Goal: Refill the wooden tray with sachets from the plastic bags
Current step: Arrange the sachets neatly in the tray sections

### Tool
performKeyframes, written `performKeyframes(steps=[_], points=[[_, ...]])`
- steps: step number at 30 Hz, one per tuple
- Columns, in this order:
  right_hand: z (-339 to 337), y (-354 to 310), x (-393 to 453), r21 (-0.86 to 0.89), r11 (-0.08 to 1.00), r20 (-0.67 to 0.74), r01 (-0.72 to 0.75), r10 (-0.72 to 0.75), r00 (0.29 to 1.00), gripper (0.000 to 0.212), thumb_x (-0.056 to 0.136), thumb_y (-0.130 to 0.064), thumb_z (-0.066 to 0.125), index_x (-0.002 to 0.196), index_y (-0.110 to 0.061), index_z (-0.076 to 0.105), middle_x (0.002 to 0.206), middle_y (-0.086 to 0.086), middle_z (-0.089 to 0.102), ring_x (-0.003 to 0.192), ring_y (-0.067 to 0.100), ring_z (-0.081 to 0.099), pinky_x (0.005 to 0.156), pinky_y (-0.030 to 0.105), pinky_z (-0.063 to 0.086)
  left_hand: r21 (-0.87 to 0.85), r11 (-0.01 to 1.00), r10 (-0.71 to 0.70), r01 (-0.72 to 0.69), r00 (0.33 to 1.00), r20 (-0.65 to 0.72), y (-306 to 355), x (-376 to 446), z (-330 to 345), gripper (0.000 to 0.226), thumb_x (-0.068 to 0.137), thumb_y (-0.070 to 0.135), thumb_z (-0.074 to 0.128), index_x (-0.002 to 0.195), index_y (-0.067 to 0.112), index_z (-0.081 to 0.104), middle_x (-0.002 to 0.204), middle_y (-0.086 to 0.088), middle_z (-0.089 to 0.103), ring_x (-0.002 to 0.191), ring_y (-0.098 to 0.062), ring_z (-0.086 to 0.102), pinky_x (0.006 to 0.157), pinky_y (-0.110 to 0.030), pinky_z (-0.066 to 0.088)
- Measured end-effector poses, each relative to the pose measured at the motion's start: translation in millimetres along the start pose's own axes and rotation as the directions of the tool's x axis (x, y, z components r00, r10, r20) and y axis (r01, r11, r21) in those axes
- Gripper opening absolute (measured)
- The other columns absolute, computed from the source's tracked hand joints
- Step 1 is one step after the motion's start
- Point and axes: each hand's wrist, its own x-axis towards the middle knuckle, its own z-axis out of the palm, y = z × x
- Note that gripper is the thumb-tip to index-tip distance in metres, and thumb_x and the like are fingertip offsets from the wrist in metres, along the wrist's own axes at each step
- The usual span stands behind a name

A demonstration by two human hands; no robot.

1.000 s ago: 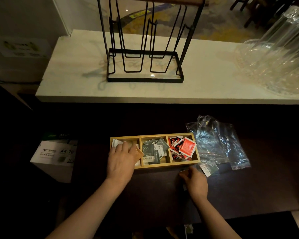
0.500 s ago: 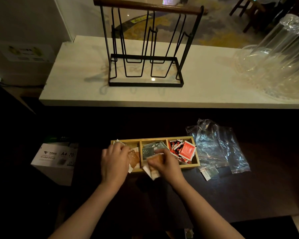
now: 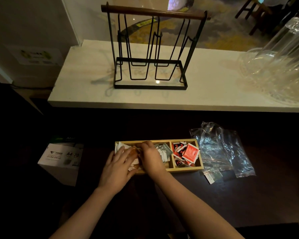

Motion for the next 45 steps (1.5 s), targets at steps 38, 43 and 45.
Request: performKeyframes(steps=[38,43,45], points=[[-95.6,142.8,-138.6,-0.298,0.793,-0.250,-0.532,0.473,0.845,0.038,0.084,0.003,0.054,0.119,-0.009,0.041,0.130,0.013,0.036,0.075,0.024,0.057,0.056,0.030,0.042,0.123,0.988,0.045,-0.092,0.939,0.340,15.2,13.6,-24.3,0.074,0.091,0.062,0.031,0.152,0.028,0.006,0.162,0.003,0.000,0.148,-0.016,-0.006,0.118,-0.049,0.008],[-92.2,138.9,-152.2,-0.071,0.857,-0.315,-0.510,0.466,0.827,0.045,0.085,0.001,0.053,0.127,-0.009,0.040,0.126,0.014,0.051,0.092,0.028,0.062,0.069,0.037,0.052,0.139,0.978,0.095,-0.157,0.922,0.376,12.3,10.4,-25.8,0.087,0.082,0.072,0.026,0.152,0.027,0.002,0.162,-0.001,-0.007,0.148,-0.019,-0.011,0.119,-0.053,0.003],[-93.8,129.7,-154.0,-0.003,0.860,-0.357,-0.511,0.476,0.804,0.032,0.088,-0.007,0.055,0.118,-0.014,0.046,0.115,0.010,0.060,0.088,0.027,0.064,0.065,0.036,0.050,0.162,0.973,0.094,-0.162,0.927,0.364,12.9,8.7,-22.9,0.083,0.086,0.068,0.031,0.152,0.027,0.002,0.162,-0.002,-0.007,0.148,-0.020,-0.012,0.119,-0.053,0.004]])
